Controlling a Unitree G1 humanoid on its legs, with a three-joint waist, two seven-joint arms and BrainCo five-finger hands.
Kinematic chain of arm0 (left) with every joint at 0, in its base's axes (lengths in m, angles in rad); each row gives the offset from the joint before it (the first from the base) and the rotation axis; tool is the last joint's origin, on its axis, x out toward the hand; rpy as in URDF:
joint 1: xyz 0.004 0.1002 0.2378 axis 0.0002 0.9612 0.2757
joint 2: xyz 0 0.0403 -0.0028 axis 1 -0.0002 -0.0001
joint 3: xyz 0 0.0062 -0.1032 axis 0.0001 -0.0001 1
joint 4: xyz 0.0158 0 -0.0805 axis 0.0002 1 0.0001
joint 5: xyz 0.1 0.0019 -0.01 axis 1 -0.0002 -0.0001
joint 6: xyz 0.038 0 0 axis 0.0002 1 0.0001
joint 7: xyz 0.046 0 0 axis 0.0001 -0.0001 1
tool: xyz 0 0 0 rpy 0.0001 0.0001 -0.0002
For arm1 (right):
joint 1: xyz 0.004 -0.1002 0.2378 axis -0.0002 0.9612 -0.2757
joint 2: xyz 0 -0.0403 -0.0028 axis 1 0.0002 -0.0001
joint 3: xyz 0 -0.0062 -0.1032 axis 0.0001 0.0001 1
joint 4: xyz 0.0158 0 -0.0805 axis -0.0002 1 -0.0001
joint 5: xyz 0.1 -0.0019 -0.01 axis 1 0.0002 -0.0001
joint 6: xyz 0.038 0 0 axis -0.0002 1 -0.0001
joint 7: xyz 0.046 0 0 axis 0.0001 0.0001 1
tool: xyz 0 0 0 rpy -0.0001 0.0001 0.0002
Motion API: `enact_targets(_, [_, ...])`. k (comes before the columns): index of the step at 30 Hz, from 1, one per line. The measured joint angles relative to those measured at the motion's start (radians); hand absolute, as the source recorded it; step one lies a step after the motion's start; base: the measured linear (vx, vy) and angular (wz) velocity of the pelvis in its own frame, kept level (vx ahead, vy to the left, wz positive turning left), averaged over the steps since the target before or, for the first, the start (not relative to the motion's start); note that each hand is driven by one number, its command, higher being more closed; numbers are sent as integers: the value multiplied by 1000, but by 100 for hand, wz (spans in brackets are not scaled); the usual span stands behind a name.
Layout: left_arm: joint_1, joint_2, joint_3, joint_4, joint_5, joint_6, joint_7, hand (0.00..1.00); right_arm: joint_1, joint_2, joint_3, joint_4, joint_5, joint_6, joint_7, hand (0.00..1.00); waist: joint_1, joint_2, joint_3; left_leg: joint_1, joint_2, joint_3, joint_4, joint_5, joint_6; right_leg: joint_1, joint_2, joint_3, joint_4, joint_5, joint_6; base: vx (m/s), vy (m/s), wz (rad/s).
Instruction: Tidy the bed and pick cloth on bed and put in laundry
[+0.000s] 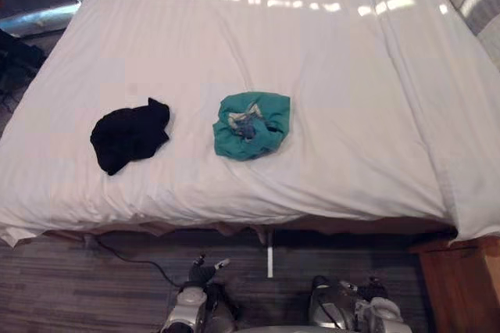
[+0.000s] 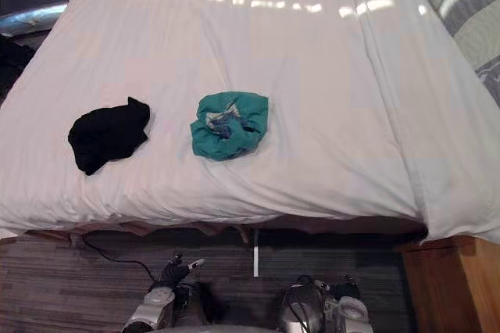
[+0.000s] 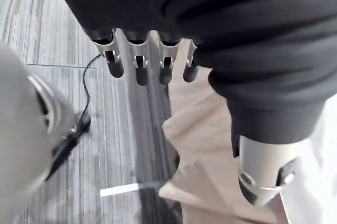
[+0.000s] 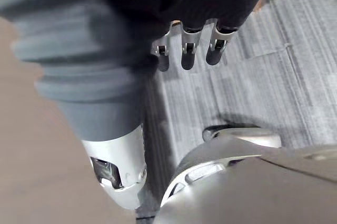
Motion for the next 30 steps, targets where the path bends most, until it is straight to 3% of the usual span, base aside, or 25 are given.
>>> enact_targets(1, [2, 0, 0, 2, 0, 1, 0, 0, -1, -1, 0, 1, -6, 0, 0, 0, 0, -1, -1, -8, 11, -30, -2, 1, 2, 0, -15, 3, 0, 2, 13, 118, 492, 18])
enact_targets(3, [25, -1, -3, 1, 0, 0, 0, 0, -12, -16, 4, 17, -23, -6, 1, 0, 20, 3, -5, -43, 55, -185, 9, 17, -20, 4, -72, 34, -13, 18, 100, 115, 614, -5])
enact_targets(5, [45, -2, -18, 1, 0, -3, 1, 0, -10, -34, 19, 17, -30, -7, 2, 0, 30, 30, -24, -50, 64, -286, 7, 33, -40, 21, -91, 51, -36, 34, 165, 135, 771, -16])
enact_targets(6, [53, -1, -45, 8, 0, -9, -2, 0, -10, -43, 17, 35, -33, -11, 6, 0, 32, 29, -38, -41, 54, -310, 45, 32, -215, 49, -127, 60, -67, 52, 167, 179, 942, -6])
enact_targets(7, [24, 55, -60, 21, 0, -9, 0, 0, -6, 1, 23, 56, -34, -15, 23, 0, 43, -69, -58, -56, -26, -264, 124, -32, -191, 66, -217, 57, -113, 134, 163, 141, 746, -20])
enact_targets(8, [20, 81, -60, 22, 4, -8, 1, 0, -11, 20, 31, 64, -40, -16, 45, 0, 54, -88, -70, -54, -40, -235, 152, -69, -196, 59, -240, 43, -145, 221, 131, 131, 613, -66])
enact_targets(9, [25, 103, -59, 24, 14, -3, -1, 0, -29, 46, 77, 66, -52, -18, 64, 0, 76, -106, -80, -16, -41, -157, 159, -97, -176, 32, -257, -12, -163, 343, 53, 80, 441, -106])
enact_targets(10, [31, 109, -59, 22, 19, -3, 0, 0, -41, 57, 107, 66, -54, -17, 70, 0, 88, -113, -85, 11, -43, -116, 144, -100, -167, -6, -272, -70, -118, 355, -12, 96, 525, -147])
enact_targets(11, [32, 104, -63, 14, 19, -4, -1, 0, -56, 72, 155, 62, -62, -25, 78, 0, 97, -108, -89, 54, -58, -65, 103, -94, -144, -85, -268, -222, 36, 281, -94, 102, 526, -111])
enact_targets(12, [22, 105, -90, 7, 19, -6, -7, 0, -65, 75, 177, 47, -60, -27, 89, 0, 87, -83, -93, 65, -56, -76, 62, -86, -132, -107, -185, -263, 94, 192, -32, 113, 465, -76])
enact_targets(13, [16, 107, -110, 8, 19, -6, -21, 0, -61, 78, 189, 18, -56, -31, 90, 0, 68, -61, -90, 72, -53, -82, 24, -73, -118, -113, -69, -240, 95, 121, 4, 99, 313, -9])
enact_targets(14, [1, 106, -123, 11, 19, -6, -25, 0, -54, 79, 195, 1, -51, -37, 90, 0, 57, -56, -87, 78, -57, -82, -2, -58, -105, -112, -5, -213, 80, 80, 6, 106, 173, 28])
enact_targets(15, [-14, 91, -141, 14, 19, -5, -39, 0, -35, 75, 195, -34, -41, -45, 96, 0, 43, -50, -80, 96, -85, -78, -48, -33, -87, -55, 127, -161, -37, 31, -56, 87, 171, 47])
enact_targets(16, [-26, 80, -144, 19, 19, -3, -42, 0, -34, 67, 193, -53, -30, -46, 98, 0, 27, -34, -70, 108, -93, -78, -58, -23, -83, -27, 138, -154, -61, 63, -47, 89, 210, 59])
enact_targets(17, [-24, 59, -174, 18, 19, -8, -47, 0, -25, 59, 190, -52, -19, -43, 98, 0, 26, -29, -65, 154, -124, -73, -92, 26, -75, 12, 116, -149, -58, 72, -50, 52, 130, 45])
enact_targets(19, [-2, 37, -198, 16, 21, -6, -62, 0, -4, 57, 206, -67, 10, -47, 110, 0, 26, -36, -63, 226, -155, -64, -111, 87, -86, 86, 83, -164, -49, 67, -48, 59, 54, 14])
enact_targets(26, [33, 30, -194, -4, 42, -3, -64, 0, -10, 56, 204, -38, 29, -50, 126, 0, 54, -32, -78, 272, -192, -8, -168, 109, -82, 118, 82, -118, -155, 84, -18, 31, 30, -16])
enact_targets(30, [46, 29, -110, 1, 42, 5, -61, 0, -12, 57, 103, 21, 29, -44, 120, 0, 52, -48, -80, 278, -206, 7, -167, 135, -86, 143, 76, -103, -199, 116, -10, -12, 22, -10])
